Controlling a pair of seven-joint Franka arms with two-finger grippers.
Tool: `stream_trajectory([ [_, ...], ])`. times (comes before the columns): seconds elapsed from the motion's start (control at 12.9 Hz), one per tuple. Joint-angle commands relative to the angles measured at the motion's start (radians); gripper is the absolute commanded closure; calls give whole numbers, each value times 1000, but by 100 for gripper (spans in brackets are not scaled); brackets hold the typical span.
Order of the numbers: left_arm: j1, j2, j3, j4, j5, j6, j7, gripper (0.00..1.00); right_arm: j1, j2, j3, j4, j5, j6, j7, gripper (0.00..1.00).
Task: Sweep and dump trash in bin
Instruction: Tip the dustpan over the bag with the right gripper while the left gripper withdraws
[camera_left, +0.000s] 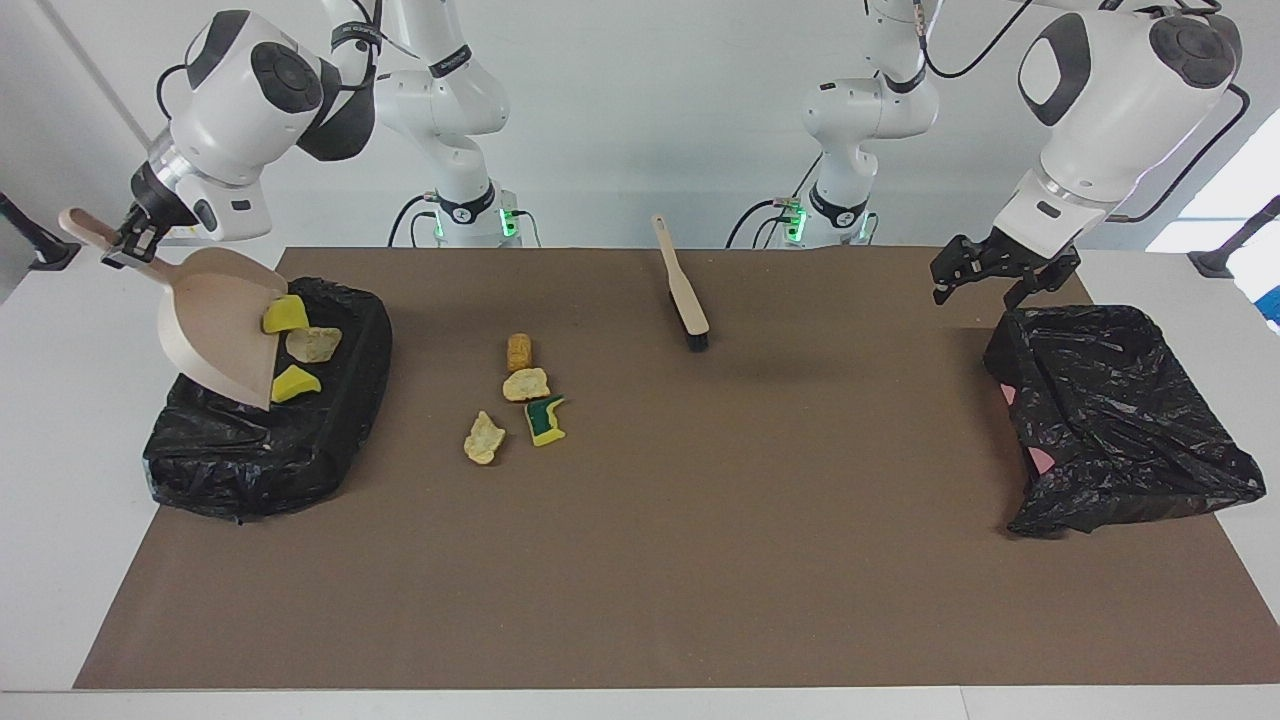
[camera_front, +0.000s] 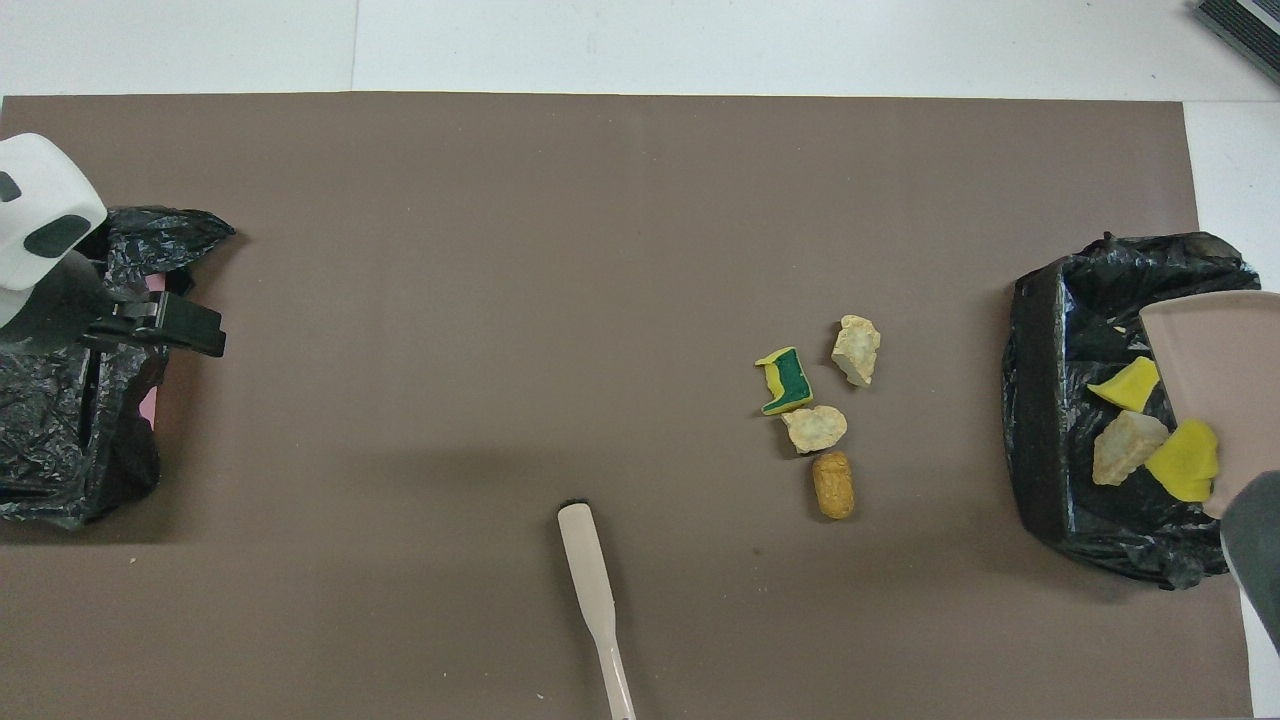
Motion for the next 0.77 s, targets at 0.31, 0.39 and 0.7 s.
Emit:
stream_trajectory([
  [0.31,9,27,-9,32,16,-10,6,0,48,1,40,53,-105,-31,-16,100],
  [0.39,10,27,-9,32,16,-10,6,0,51,7,74,73,-91,-77,2,100],
  [0.7,7,27,-11,32,16,-10,6,0,55,20,181,130,122,-203,209,100],
])
